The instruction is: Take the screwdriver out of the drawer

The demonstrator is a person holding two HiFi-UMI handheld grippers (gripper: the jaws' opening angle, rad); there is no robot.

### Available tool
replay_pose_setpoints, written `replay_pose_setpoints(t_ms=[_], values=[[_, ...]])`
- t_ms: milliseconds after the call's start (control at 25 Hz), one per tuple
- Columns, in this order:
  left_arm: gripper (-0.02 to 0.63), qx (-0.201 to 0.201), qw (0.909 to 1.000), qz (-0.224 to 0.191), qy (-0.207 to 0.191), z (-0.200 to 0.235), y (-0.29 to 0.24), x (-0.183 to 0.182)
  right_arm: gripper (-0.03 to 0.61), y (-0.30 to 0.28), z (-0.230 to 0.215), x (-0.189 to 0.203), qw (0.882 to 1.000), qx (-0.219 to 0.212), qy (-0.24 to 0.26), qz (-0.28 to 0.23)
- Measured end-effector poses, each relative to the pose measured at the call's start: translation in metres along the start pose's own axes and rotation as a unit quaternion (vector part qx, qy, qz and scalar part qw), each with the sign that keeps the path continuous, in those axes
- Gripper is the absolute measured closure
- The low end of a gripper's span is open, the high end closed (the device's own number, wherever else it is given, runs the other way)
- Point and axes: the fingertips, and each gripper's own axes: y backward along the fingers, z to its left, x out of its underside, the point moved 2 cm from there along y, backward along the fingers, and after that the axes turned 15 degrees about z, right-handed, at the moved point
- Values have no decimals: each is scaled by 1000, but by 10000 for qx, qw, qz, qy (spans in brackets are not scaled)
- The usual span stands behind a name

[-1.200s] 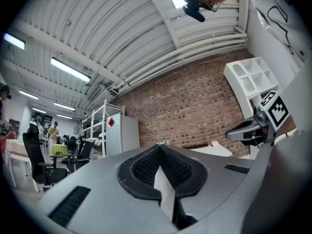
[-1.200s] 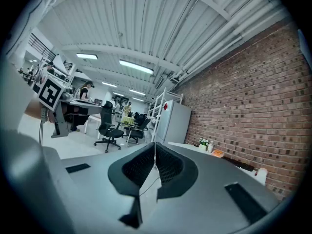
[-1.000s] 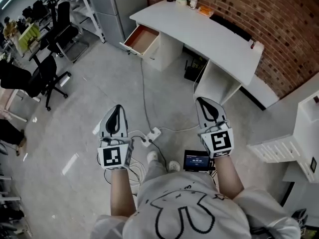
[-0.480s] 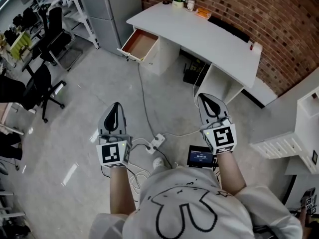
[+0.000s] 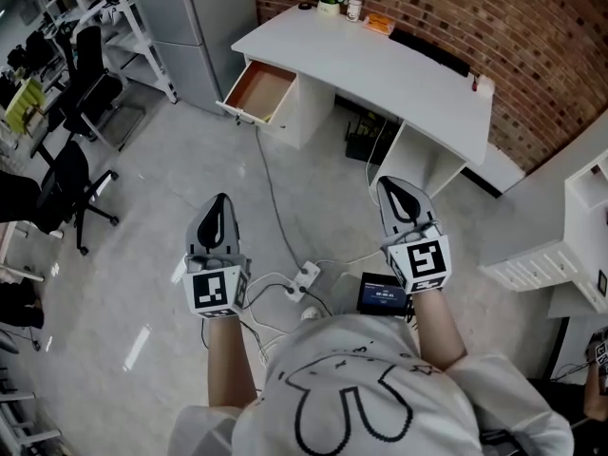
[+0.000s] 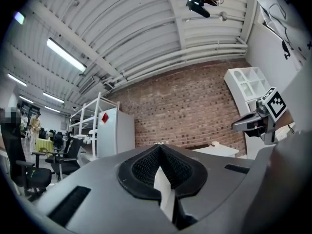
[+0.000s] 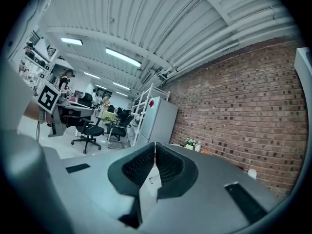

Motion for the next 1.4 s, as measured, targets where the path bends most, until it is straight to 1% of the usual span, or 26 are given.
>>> replay_pose_setpoints(t_ms=[320,640,800,1000,1120,1400], values=[[601,106,9999,30,29,9,-37,0,557,-28,-15,0,9999,118,-61,81],[601,-68,10000,40,56,29,-98,-1,557,-96,-42,-8,10000,-21,-37,-22],[601,-120,9999,87,0,43,-145,-3,557,-148,-59,-11,9999,-116,-109,-51],[601,-207,9996,212,23,64,-212,-6,557,-220,-81,-16,9994,-324,-128,-31],[601,-270,9993,261,10,77,-256,-13,557,-266,-100,-24,9989,-441,-148,-19],[601,-359,9982,465,117,99,-355,-30,557,-357,-152,-39,9978,-628,-185,96]])
